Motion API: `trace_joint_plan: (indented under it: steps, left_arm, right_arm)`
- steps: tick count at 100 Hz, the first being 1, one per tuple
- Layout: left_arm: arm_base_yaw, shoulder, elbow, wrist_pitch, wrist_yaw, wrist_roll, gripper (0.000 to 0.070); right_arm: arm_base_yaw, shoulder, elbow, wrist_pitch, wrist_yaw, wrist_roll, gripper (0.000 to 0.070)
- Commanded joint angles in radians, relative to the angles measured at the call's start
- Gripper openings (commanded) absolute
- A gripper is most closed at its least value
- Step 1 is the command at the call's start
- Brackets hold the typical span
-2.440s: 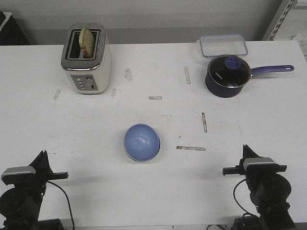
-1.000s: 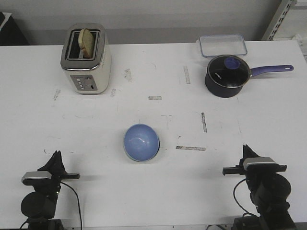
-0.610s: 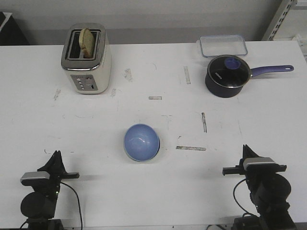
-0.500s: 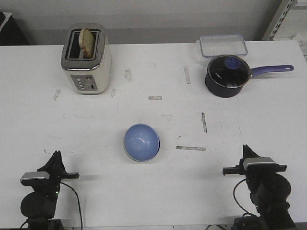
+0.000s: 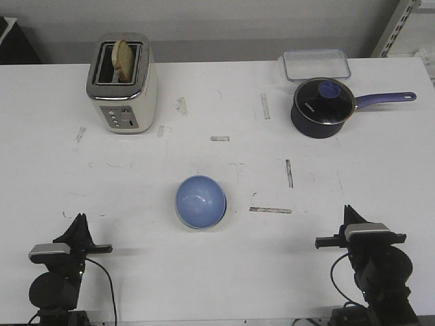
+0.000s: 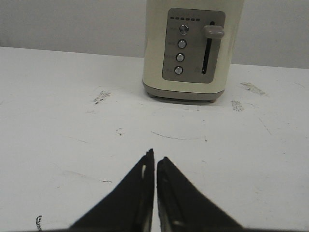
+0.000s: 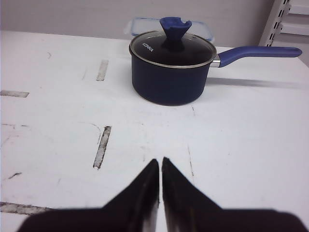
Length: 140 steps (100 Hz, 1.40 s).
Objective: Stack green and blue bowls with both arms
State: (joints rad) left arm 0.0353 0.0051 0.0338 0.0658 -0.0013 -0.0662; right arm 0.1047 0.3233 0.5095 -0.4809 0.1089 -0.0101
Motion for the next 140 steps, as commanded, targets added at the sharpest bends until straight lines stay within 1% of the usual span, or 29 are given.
trace_joint_plan:
  steps: [1,26,46,69,82,92,140]
  left_arm:
    - [0.003,-0.002,-0.021,0.013,0.0,-0.003,0.0003]
    - [0.003,-0.002,-0.021,0.013,0.0,-0.003,0.0003]
    - [0.003,-0.002,-0.021,0.013,0.0,-0.003,0.0003]
    - [0.003,-0.002,-0.021,0.014,0.0,-0.003,0.0003]
    - [0.003,-0.002,-0.021,0.013,0.0,-0.003,0.0003]
    - [0.003,-0.002,-0.021,0.014,0.0,-0.003,0.0003]
    - [0.003,-0.001,-0.021,0.014,0.0,-0.003,0.0003]
  right_arm:
    - [0.002,0.004,0.001,0.014,0.004,0.01,0.0]
    - [-0.009,0.003,-0.014,0.045,0.004,0.005,0.0]
    - [-0.061,-0.068,-0.163,0.208,-0.007,-0.006,0.0]
    - [-0.102,-0.232,-0.393,0.388,-0.01,0.016,0.0]
    - [-0.103,-0.327,-0.493,0.465,-0.036,0.019,0.0]
    - [-0.104,-0.322,-0.497,0.454,-0.062,0.021,0.0]
    - [-0.104,-0.322,-0.497,0.459,-0.056,0.035,0.0]
